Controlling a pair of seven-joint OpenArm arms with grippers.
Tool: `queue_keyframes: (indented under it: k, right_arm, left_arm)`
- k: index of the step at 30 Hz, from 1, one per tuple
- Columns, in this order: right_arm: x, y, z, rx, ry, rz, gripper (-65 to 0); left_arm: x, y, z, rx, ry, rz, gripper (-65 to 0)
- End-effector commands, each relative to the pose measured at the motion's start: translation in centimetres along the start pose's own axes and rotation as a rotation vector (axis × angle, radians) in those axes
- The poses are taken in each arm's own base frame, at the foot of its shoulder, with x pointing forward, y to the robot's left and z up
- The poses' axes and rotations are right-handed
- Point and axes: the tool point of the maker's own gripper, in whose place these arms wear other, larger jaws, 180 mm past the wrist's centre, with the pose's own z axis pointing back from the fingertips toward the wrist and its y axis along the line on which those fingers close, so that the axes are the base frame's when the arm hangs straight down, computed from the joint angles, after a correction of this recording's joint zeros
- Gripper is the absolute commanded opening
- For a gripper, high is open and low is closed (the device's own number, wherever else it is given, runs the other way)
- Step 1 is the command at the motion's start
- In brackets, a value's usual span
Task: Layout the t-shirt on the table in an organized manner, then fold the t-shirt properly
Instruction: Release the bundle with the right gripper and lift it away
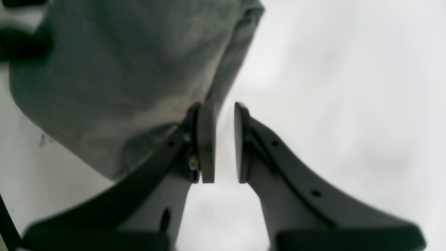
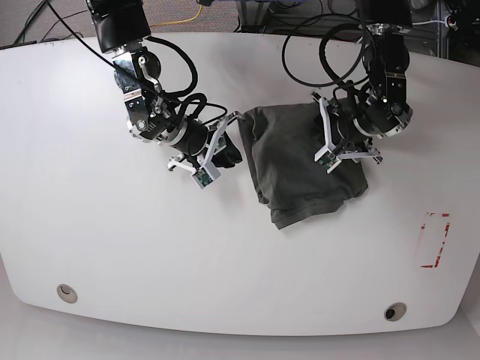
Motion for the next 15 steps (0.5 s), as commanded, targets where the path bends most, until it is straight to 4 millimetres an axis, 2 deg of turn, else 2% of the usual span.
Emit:
queue_keyframes:
  k: [1, 8, 13, 15]
  right_arm:
    - [1.8, -0.9, 0.4, -0.018, -0.053, 0.012, -56.6]
    - [1.7, -1.5, 1.6, -0.043, -0.064, 0.013, -56.8]
    - [1.8, -2.6, 3.3, -0.08, -0.083, 0.012, -56.4]
    - [1.8, -2.5, 3.8, -0.088, -0.085, 0.015, -56.4]
  left_arm:
    - [1.9, -0.7, 0.5, -0.006, -0.087, 0.006, -40.7]
    - [2.5, -1.7, 0.5, -0.021, -0.181, 0.069, -40.7]
    - [1.4, -1.8, -0.3, -0.036, -0.15, 0.09, -40.7]
    - [0.2, -1.2, -0.3, -0.028, -0.118, 0.083, -40.7]
